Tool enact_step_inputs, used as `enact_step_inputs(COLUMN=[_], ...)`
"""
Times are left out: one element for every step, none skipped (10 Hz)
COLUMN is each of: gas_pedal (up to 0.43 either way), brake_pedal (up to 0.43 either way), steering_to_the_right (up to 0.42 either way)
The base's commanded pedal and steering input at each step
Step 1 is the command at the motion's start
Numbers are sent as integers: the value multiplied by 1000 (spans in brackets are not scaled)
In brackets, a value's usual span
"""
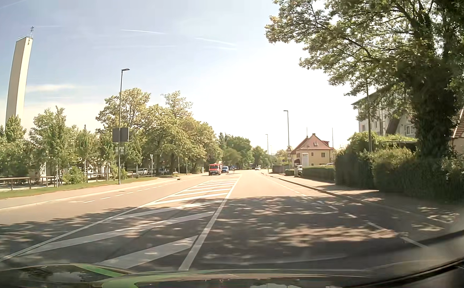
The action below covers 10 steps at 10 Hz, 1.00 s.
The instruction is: Follow the waypoints while adhering to traffic rules and regulations
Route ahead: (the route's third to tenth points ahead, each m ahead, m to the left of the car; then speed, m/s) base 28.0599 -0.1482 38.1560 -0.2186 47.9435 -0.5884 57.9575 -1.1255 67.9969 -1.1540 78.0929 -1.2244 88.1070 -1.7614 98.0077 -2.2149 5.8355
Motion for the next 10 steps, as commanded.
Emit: enact_step_inputs(gas_pedal=[209, 209, 220, 220, 220, 220, 220, 220, 220, 220], brake_pedal=[0, 0, 0, 0, 0, 0, 0, 0, 0, 0], steering_to_the_right=[87, 75, 62, 51, 40, 17, 9, 8, 6, 5])
